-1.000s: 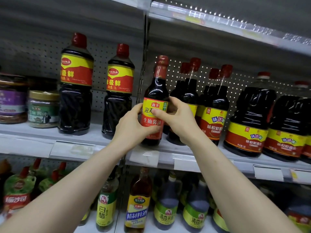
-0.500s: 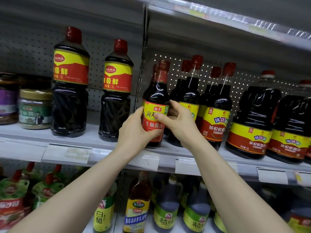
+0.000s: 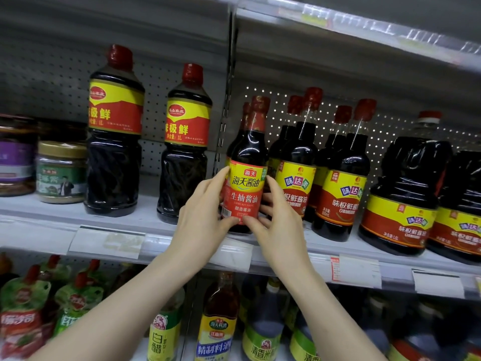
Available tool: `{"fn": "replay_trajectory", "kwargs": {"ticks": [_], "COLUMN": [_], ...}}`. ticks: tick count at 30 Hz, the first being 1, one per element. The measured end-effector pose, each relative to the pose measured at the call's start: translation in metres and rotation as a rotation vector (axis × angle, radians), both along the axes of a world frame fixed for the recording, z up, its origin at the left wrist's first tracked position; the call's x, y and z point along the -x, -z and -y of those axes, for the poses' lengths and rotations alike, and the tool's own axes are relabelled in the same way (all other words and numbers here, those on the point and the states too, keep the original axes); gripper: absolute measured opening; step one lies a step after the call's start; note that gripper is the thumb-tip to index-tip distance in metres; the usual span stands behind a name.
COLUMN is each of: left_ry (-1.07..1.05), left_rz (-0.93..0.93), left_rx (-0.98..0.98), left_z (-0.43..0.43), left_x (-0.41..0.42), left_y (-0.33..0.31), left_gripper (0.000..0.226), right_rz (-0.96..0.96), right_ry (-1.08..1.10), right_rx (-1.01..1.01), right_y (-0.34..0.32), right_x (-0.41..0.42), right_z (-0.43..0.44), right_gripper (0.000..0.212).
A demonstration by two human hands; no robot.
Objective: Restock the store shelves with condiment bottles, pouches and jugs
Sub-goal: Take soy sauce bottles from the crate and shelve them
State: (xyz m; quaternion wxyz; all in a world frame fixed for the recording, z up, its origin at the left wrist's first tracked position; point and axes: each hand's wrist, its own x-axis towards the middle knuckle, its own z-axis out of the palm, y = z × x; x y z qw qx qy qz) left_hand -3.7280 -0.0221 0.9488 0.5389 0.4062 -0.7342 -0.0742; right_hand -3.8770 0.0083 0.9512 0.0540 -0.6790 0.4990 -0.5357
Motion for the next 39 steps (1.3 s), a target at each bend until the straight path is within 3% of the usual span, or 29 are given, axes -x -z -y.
{"fn": "replay_trajectory", "kwargs": {"ticks": [19,39], "left_ry": [-0.130,-0.186], "left_rz": [0.214,0.165], "left_rx": [-0.012,0.005], "left_z": [0.024,0.016], "left_x": [0.009,0.011], "left_y": [-0.018,-0.016], "left_gripper": [0.096,0.094], "right_rz": [-0.130,-0.087], "right_ry": [0.083,0.056], "right_rx": [-0.139,-0.141], "right_y": [-0.025,-0.026], "right_x": [-0.002,-0.004], "right_z": [0.034,0.033], "right_gripper": [0.077,0.078]}}
